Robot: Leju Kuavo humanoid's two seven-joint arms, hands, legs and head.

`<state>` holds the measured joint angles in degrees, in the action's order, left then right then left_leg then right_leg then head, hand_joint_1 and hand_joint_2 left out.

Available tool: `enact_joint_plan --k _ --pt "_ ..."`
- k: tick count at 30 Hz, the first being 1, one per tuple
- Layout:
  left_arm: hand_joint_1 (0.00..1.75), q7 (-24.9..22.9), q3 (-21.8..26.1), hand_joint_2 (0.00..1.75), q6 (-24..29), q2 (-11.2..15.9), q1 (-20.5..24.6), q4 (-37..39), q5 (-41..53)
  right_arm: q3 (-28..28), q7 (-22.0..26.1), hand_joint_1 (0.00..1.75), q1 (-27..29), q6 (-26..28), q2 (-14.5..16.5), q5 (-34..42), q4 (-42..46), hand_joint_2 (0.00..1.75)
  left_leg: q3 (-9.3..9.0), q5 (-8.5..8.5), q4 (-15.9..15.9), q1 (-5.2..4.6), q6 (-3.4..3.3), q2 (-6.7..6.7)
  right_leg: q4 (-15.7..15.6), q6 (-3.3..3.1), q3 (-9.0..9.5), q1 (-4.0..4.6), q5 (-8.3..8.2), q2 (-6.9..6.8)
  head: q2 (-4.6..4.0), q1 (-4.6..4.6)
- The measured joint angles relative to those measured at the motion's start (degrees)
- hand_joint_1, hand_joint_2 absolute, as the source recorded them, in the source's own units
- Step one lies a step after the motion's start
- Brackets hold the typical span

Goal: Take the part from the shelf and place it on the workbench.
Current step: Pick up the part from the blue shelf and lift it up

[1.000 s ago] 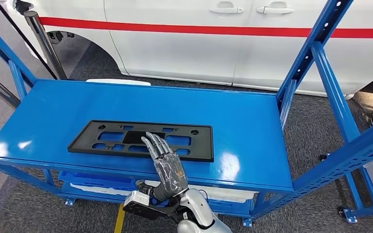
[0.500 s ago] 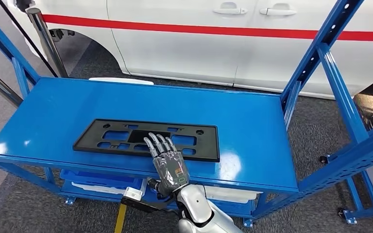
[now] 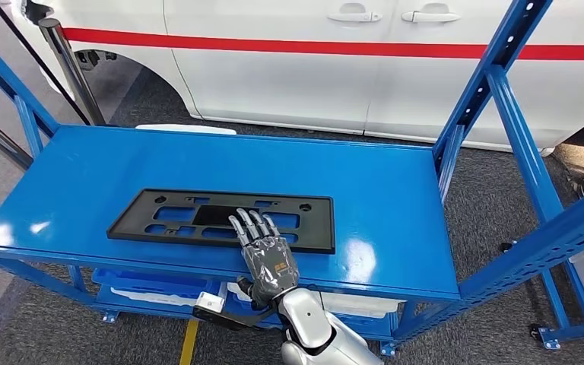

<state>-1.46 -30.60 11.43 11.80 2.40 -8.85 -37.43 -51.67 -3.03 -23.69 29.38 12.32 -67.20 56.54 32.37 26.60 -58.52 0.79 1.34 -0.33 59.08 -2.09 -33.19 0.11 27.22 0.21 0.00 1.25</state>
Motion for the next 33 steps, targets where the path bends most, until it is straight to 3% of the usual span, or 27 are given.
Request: enact_joint_plan --k 3,5,8,9,10,11,13,15,18,20,23,24,25,26,29,31,33 --pt "0.0 0.0 -0.4 0.0 0.0 0.0 0.0 0.0 -0.5 0.0 -2.0 0.0 -0.2 0.0 0.0 -2.8 -0.4 1.75 -0.21 -0.01 0.9 -0.03 -1.11 0.01 0.1 0.87 -0.14 0.05 0.07 0.04 0.0 0.0" --pt "0.0 0.0 -0.8 0.0 -0.1 -0.1 0.0 0.0 -0.9 0.0 -3.2 0.0 -0.4 0.0 0.0 -4.4 -0.6 1.75 -0.37 -0.28 1.3 0.23 -2.0 0.15 2.0 1.41 -0.88 0.06 1.53 0.03 0.0 0.02" --pt "0.0 -0.1 -1.0 0.0 -0.2 -0.2 0.0 0.0 -1.4 0.0 -5.0 0.0 -0.5 0.1 -0.1 -6.9 -0.9 1.75 -0.34 -0.34 1.4 0.22 -2.58 0.23 11.8 1.75 -5.52 -0.01 6.45 0.0 0.0 0.02" --pt "0.0 -0.1 -1.1 0.0 -0.2 -0.2 0.0 0.0 -1.6 0.0 -5.8 0.0 -0.4 0.1 -0.2 -7.9 -1.1 1.75 -0.34 -0.31 1.3 0.18 -2.62 0.23 14.9 1.79 -7.03 -0.02 7.3 -0.01 0.0 0.03" --pt "0.0 -0.1 -1.2 0.0 -0.2 -0.2 0.0 0.0 -1.8 0.0 -6.5 0.0 -0.4 0.1 -0.4 -9.1 -1.3 1.75 -0.35 -0.27 1.3 0.16 -2.64 0.2 16.1 1.78 -7.73 -0.02 7.04 -0.01 0.0 0.02" --pt "0.0 -0.2 -1.2 0.0 -0.2 -0.3 0.0 0.0 -2.0 0.1 -7.2 0.0 -0.5 0.1 -0.4 -10.0 -1.5 1.75 -0.39 -0.2 1.2 0.15 -2.62 0.17 14.7 1.67 -7.17 -0.02 5.59 -0.01 0.0 0.03" --pt "0.0 -0.3 -1.4 0.0 -0.2 -0.4 0.0 0.0 -2.4 0.2 -8.2 0.0 -0.6 0.3 -0.5 -11.7 -1.9 1.75 -0.45 0.09 0.9 0.14 -2.4 0.09 7.4 1.23 -3.87 0.03 1.64 -0.02 0.0 0.03" --pt "0.0 -0.3 -1.7 0.0 -0.2 -0.5 0.0 0.0 -2.7 0.4 -9.0 0.0 -0.8 0.6 -0.4 -12.8 -2.3 1.75 -0.2 0.4 0.4 -0.06 -1.92 0.06 1.7 0.87 -1.36 0.15 -0.18 0.01 0.0 0.01" --pt "0.0 -0.4 -2.2 0.0 -0.2 -0.6 0.0 0.0 -3.1 0.8 -9.5 0.0 -1.0 0.7 -0.3 -13.5 -2.9 1.75 -0.02 0.49 0.4 -0.11 -1.0 0.06 0.5 0.39 -1.01 0.23 -0.18 0.16 0.0 0.01" --pt "0.0 -0.4 -2.3 0.0 -0.1 -0.6 0.0 0.0 -3.1 0.9 -9.7 0.0 -1.1 0.7 -0.2 -13.9 -3.1 1.75 0.46 1.75 -1.0 -0.07 -0.42 0.09 0.0 -0.12 -0.75 -0.07 -0.4 0.09 0.0 0.0" --pt "0.0 -0.4 -2.5 0.0 -0.1 -0.6 0.0 0.0 -3.4 1.1 -10.5 0.0 -1.1 0.7 -0.1 -15.0 -3.6 1.75 4.76 6.74 -10.7 -0.01 0.3 0.12 -0.2 -0.52 -0.63 -0.25 -0.49 -0.04 0.0 -0.01" --pt "0.0 -0.5 -2.5 0.0 -0.1 -0.6 0.0 0.0 -3.6 1.2 -10.8 0.0 -1.1 0.7 -0.1 -15.5 -3.7 1.75 6.27 7.73 -13.8 0.02 0.44 0.13 -0.2 -0.55 -0.63 -0.24 -0.48 -0.05 0.0 -0.01" --pt "0.0 -0.5 -2.5 0.0 -0.1 -0.7 -0.1 0.0 -3.8 1.4 -11.2 0.0 -1.0 0.7 -0.1 -16.0 -3.9 1.75 6.99 7.62 -15.2 0.03 0.5 0.13 -0.2 -0.58 -0.6 -0.23 -0.45 -0.03 0.0 -0.01" --pt "0.0 -0.5 -2.6 0.0 -0.2 -0.8 -0.1 0.0 -4.0 1.7 -11.5 0.0 -1.0 0.7 -0.1 -16.4 -4.0 1.75 6.67 6.4 -14.3 0.05 0.49 0.13 -0.1 -0.58 -0.52 -0.23 -0.42 0.01 0.0 -0.01" --pt "0.0 -0.5 -2.7 0.0 -0.1 -0.8 -0.1 0.0 -4.5 2.6 -12.4 0.0 -1.0 0.7 -0.2 -17.4 -4.0 1.75 1.79 0.83 -3.5 -0.07 0.02 0.11 -0.1 -0.34 -0.15 -0.14 -0.21 0.13 0.0 -0.02" --pt "0.0 -0.5 -2.8 0.0 -0.1 -0.8 0.0 0.0 -4.9 3.3 -12.8 0.0 -1.1 0.7 -0.4 -17.7 -4.0 1.75 -0.03 -0.03 0.5 -0.33 -0.55 0.04 0.0 0.08 -0.26 0.04 -0.19 0.16 0.0 0.0" --pt "0.0 -0.5 -2.9 0.0 -0.1 -0.9 0.0 0.0 -5.2 3.8 -12.8 0.0 -1.1 0.6 -0.5 -17.8 -4.0 1.75 -0.15 0.02 0.8 -0.38 -1.22 0.0 0.0 0.62 -0.37 0.13 -0.28 0.19 0.0 0.01"
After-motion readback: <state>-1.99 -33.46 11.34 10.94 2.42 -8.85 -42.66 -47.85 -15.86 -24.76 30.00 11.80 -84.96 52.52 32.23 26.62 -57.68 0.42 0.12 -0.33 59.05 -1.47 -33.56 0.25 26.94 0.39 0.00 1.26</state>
